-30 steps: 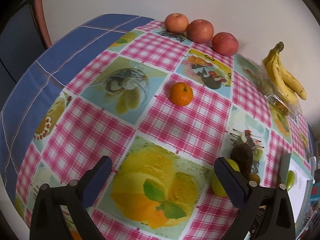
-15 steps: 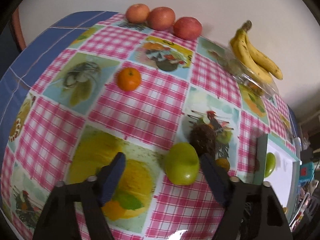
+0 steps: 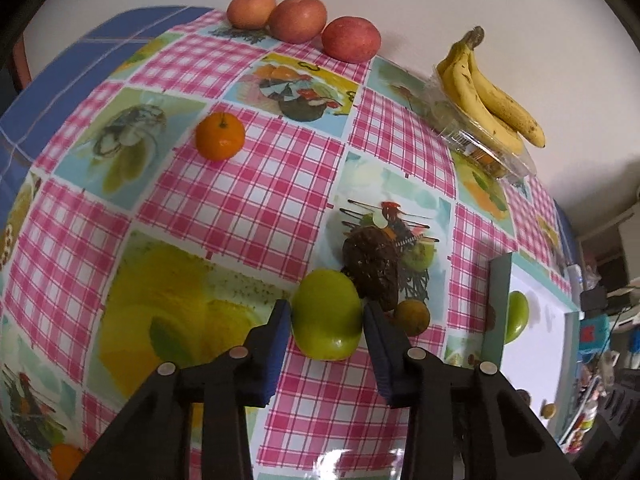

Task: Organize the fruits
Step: 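Grasp the green fruit with the left tool while the right tool grasps the dark wrinkled fruit, then carry the green fruit over the tray with the left tool while the right tool releases the dark fruit inside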

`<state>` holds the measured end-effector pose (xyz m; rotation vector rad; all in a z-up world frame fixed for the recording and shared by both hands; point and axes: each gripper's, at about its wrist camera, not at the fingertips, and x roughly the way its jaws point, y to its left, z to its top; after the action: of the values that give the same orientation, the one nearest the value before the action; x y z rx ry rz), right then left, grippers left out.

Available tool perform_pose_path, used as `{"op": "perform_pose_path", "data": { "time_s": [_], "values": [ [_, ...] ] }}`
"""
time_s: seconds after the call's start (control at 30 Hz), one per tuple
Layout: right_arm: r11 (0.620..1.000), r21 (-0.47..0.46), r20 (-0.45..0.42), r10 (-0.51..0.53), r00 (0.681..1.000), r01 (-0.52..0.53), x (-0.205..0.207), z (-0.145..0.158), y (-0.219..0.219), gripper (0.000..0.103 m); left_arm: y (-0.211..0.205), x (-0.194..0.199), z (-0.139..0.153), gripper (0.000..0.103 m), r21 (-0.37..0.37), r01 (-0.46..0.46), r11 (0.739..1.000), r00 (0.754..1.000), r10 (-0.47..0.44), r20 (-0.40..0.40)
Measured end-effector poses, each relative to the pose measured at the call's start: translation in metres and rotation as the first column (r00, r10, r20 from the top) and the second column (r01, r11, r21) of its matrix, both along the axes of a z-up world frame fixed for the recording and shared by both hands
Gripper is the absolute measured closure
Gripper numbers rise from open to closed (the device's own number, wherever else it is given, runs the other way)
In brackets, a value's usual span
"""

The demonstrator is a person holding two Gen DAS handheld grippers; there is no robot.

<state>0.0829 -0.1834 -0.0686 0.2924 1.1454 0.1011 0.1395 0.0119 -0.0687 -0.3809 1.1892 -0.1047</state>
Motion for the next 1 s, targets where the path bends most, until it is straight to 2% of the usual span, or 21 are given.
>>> {"op": "perform_pose_path", "data": {
  "time_s": [0.17,0.5,0.8,1.0],
  "values": [
    [1.000,0.014,0.017,-0.005,1.000,0.004,-0.001,0.009,-0.002,0.055,0.005,-0.001,0.011,0.063,-0.004,-0.016,1.000,1.000,0.016,0.019],
    [0.998,0.036,0.095,-0.049,0.994,0.046,-0.007,0.046,-0.020,0.055,0.014,-0.002,0.051,0.063,-0.049,-0.040,0.998,0.993,0.045,0.105],
    [0.981,0.001,0.087,-0.196,0.977,0.196,-0.017,0.051,-0.077,0.055,0.003,-0.007,0.069,0.063,-0.056,-0.022,0.998,0.989,0.030,0.142],
    [0.947,-0.042,0.067,-0.316,0.946,0.319,-0.030,0.044,-0.130,0.055,-0.018,-0.009,0.070,0.063,-0.063,0.010,0.998,0.991,-0.001,0.137]
  ]
}}
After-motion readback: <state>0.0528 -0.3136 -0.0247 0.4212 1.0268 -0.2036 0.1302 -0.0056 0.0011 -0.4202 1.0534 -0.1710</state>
